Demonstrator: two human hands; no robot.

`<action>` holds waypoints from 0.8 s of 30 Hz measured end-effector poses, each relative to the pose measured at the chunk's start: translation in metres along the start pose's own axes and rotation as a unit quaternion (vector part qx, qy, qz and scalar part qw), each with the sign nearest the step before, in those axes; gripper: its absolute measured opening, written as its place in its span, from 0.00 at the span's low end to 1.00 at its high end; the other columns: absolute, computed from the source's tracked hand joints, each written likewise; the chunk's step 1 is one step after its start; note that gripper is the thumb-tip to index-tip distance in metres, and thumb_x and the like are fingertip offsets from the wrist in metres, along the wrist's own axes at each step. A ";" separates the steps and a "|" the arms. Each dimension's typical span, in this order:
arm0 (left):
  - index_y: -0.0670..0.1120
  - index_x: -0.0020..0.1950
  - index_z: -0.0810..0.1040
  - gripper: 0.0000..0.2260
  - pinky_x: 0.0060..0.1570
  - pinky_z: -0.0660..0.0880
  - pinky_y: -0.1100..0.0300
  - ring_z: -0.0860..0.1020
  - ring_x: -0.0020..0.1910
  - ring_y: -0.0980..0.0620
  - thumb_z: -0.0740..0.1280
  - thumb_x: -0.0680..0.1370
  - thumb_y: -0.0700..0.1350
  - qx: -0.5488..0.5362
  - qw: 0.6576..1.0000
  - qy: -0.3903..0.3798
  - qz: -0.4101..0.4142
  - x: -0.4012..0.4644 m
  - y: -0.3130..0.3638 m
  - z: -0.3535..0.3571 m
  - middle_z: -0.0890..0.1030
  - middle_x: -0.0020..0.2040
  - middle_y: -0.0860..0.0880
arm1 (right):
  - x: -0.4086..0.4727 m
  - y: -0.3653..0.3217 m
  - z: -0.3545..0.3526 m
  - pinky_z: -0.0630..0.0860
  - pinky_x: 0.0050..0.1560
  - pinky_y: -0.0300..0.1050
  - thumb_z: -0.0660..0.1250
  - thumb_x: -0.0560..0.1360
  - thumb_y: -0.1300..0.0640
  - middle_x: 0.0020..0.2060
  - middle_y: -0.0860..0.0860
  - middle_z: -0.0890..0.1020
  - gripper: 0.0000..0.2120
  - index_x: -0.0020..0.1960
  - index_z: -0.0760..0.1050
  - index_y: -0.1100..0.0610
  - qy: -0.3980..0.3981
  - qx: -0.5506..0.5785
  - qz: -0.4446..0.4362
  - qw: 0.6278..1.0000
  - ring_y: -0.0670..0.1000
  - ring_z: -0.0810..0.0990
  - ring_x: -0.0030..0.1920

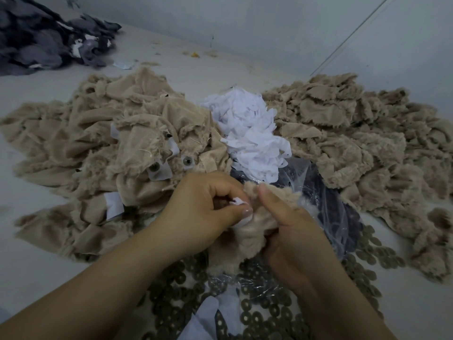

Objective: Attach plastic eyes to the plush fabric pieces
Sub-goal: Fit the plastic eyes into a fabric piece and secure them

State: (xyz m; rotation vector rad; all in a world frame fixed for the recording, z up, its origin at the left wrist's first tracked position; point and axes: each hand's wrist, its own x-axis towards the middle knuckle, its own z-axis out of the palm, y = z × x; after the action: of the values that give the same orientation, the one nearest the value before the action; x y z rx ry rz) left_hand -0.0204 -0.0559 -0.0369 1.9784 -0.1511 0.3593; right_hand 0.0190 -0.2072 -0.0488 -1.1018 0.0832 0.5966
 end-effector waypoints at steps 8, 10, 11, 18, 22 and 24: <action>0.41 0.35 0.82 0.08 0.39 0.77 0.44 0.78 0.37 0.42 0.80 0.66 0.38 -0.006 0.997 0.069 -0.023 0.000 0.000 -0.004 0.80 0.38 0.45 | 0.002 0.000 0.002 0.84 0.48 0.50 0.65 0.78 0.54 0.54 0.64 0.85 0.20 0.61 0.78 0.68 0.005 0.056 0.014 0.998 0.60 0.85 0.54; 0.44 0.35 0.82 0.08 0.37 0.78 0.48 0.78 0.35 0.44 0.80 0.67 0.40 0.001 1.000 0.031 -0.008 -0.002 0.000 -0.010 0.81 0.36 0.48 | 0.002 -0.002 0.002 0.84 0.47 0.50 0.65 0.77 0.52 0.54 0.64 0.84 0.21 0.61 0.78 0.69 0.005 0.068 0.027 0.997 0.61 0.85 0.54; 0.45 0.36 0.82 0.07 0.35 0.78 0.51 0.79 0.34 0.46 0.80 0.68 0.40 0.000 1.000 0.003 -0.002 -0.003 0.000 -0.012 0.81 0.35 0.48 | 0.002 -0.002 0.002 0.83 0.51 0.52 0.65 0.77 0.52 0.55 0.64 0.84 0.22 0.62 0.78 0.68 0.007 0.074 0.032 0.997 0.61 0.85 0.55; 0.48 0.40 0.82 0.04 0.31 0.76 0.56 0.77 0.31 0.47 0.75 0.72 0.41 -0.019 0.995 -0.098 0.015 -0.007 -0.004 -0.017 0.79 0.33 0.47 | -0.001 0.001 0.001 0.83 0.53 0.51 0.66 0.75 0.52 0.56 0.63 0.84 0.23 0.62 0.78 0.68 -0.020 0.089 0.018 0.996 0.60 0.84 0.56; 0.49 0.39 0.82 0.04 0.28 0.71 0.61 0.72 0.26 0.53 0.76 0.71 0.44 -0.022 0.996 -0.088 -0.001 -0.005 -0.009 -0.018 0.75 0.27 0.51 | 0.000 0.007 0.000 0.83 0.52 0.53 0.69 0.74 0.53 0.54 0.63 0.85 0.20 0.59 0.80 0.66 -0.003 0.038 -0.031 0.999 0.61 0.85 0.55; 0.49 0.38 0.82 0.06 0.28 0.70 0.63 0.70 0.25 0.55 0.77 0.71 0.41 -0.022 0.996 -0.087 -0.009 -0.003 -0.011 -0.019 0.73 0.25 0.53 | 0.000 0.012 -0.001 0.83 0.51 0.54 0.71 0.70 0.53 0.51 0.61 0.86 0.16 0.53 0.84 0.63 0.009 -0.014 -0.068 0.998 0.60 0.86 0.52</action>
State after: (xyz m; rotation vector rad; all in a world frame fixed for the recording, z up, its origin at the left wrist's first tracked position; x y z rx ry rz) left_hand -0.0236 -0.0337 -0.0398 1.9656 -0.2492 0.1699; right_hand 0.0135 -0.2041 -0.0590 -1.1309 0.0159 0.4665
